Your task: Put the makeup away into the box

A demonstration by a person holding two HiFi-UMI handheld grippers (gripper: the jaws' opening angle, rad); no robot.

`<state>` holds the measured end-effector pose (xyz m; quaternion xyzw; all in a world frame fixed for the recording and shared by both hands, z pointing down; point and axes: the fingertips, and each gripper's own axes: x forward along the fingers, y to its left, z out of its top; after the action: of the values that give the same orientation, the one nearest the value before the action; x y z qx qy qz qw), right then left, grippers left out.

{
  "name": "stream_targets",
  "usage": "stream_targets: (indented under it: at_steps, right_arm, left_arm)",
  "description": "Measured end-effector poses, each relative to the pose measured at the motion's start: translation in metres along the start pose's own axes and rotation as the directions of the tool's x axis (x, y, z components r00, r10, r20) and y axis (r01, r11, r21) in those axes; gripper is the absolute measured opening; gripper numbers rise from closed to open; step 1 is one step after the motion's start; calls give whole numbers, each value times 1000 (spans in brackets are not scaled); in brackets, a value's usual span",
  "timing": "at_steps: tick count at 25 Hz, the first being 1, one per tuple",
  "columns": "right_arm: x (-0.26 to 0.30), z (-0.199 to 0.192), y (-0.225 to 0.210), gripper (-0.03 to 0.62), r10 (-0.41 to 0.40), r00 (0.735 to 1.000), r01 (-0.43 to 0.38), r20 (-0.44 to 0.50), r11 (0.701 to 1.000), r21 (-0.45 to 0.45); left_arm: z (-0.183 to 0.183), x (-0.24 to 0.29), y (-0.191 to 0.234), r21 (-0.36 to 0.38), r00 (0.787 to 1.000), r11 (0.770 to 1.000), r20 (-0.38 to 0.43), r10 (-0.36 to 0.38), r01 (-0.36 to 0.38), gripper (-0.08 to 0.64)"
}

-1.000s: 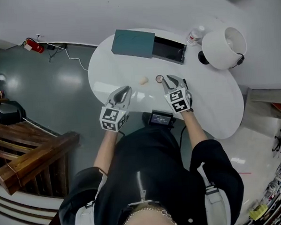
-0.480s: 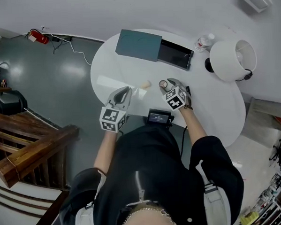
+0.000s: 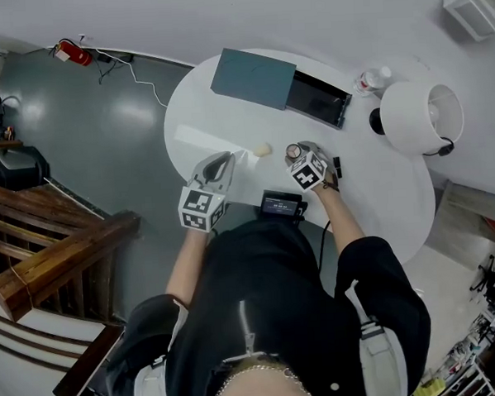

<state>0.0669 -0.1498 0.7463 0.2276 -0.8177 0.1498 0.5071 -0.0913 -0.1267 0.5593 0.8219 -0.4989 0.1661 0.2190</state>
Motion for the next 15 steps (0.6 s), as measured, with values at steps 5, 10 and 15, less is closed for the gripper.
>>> stream_targets:
  at_steps: [5,10,15]
  right_arm:
    - [5,-2,1,207,20,1000,-20,-23,1000,-1]
    - [1,2,1,207,39,999,-39,-5,999,14]
    - [-6,13,-4,207,37,999,-38,13,999,15]
  left_arm:
    - [-8,2,2,-2,1000,1000,-3,-1,1,14]
    - [-10,4,3,-14,1000,1000,-12,-1,1,15]
    - [-9,6,5,-14,1000,1000,-13,-2,1,15]
